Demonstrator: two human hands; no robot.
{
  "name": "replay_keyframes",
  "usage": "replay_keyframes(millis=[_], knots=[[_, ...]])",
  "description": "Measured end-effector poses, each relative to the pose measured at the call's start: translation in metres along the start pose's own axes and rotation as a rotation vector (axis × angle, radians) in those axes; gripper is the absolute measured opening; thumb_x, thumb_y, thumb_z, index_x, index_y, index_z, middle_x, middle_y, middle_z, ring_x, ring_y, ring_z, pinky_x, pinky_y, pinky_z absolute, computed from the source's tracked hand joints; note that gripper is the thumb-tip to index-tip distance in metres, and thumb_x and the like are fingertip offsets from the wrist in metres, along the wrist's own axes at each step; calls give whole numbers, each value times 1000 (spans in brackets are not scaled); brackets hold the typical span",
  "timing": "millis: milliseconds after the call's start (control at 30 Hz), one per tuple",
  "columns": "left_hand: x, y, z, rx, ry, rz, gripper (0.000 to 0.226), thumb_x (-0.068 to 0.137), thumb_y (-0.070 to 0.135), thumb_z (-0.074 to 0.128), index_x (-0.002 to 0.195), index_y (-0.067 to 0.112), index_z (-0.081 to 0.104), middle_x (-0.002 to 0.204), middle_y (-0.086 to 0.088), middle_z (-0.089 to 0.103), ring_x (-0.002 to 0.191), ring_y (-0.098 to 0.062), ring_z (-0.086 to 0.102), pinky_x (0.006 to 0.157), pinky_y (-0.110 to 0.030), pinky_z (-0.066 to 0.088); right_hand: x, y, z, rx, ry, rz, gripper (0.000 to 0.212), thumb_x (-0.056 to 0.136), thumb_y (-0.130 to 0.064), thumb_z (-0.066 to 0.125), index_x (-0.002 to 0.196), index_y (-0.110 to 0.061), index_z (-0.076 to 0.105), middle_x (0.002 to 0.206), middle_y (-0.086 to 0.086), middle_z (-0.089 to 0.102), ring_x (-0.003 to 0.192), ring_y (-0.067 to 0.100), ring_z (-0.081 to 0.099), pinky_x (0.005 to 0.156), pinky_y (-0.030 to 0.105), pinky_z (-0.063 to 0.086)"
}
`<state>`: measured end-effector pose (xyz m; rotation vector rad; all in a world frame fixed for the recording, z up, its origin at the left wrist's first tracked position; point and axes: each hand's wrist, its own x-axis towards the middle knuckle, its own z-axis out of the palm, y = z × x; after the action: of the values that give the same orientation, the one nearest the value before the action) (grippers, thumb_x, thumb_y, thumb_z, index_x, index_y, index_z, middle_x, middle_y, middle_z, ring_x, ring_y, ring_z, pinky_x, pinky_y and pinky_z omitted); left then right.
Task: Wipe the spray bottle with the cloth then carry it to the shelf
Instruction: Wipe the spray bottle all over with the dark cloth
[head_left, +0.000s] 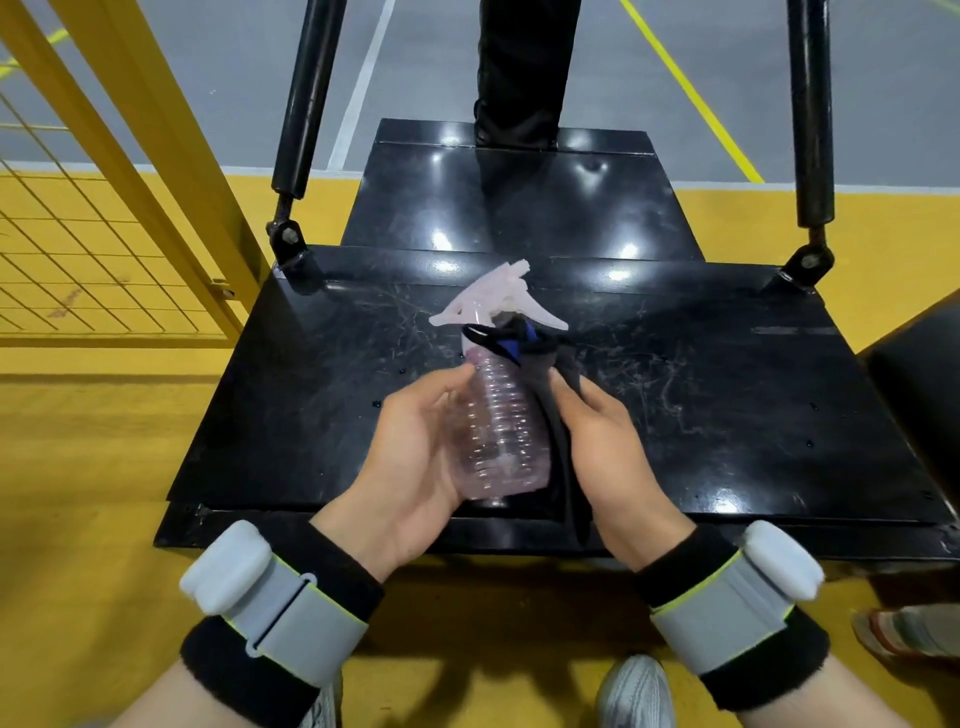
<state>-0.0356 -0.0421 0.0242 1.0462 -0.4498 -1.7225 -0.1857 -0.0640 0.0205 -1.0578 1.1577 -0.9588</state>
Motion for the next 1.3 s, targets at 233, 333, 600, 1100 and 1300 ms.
replay_keyframes(millis=[233,333,600,1100,1300], knots=[[5,0,0,-3,78,23,35,96,40,57,92,15,81,96,-11,78,81,-27,76,70,-40,63,-10,0,3,-251,-70,-406,31,94,-15,62,120,-27,72,124,-3,70,121,7,63,106,27,47],[8,1,-5,-40,167,24,37,98,33,46,82,16,75,80,-7,75,65,-23,72,53,-29,57,-16,2,8,-518,-95,-549,47,87,-13,66,133,-24,69,137,-10,61,135,7,50,116,22,35],[-2,-4,2,108,85,-10,34,99,40,57,97,17,83,96,-6,79,85,-24,77,83,-52,63,0,-2,-3,4,-22,-124,26,106,-21,57,98,-32,79,101,-1,81,97,16,76,83,31,61],[9,-2,-1,-22,102,8,38,100,44,55,100,14,79,100,-13,78,83,-26,76,70,-39,63,-6,-3,-8,-367,-95,-539,43,92,-2,68,132,-20,70,133,-7,67,130,10,59,111,29,46],[4,-8,-3,106,58,32,28,94,38,64,92,20,85,91,-1,79,83,-18,77,80,-44,62,6,0,-12,-79,-7,-177,20,103,-19,59,104,-25,79,108,3,79,102,17,73,91,38,56]])
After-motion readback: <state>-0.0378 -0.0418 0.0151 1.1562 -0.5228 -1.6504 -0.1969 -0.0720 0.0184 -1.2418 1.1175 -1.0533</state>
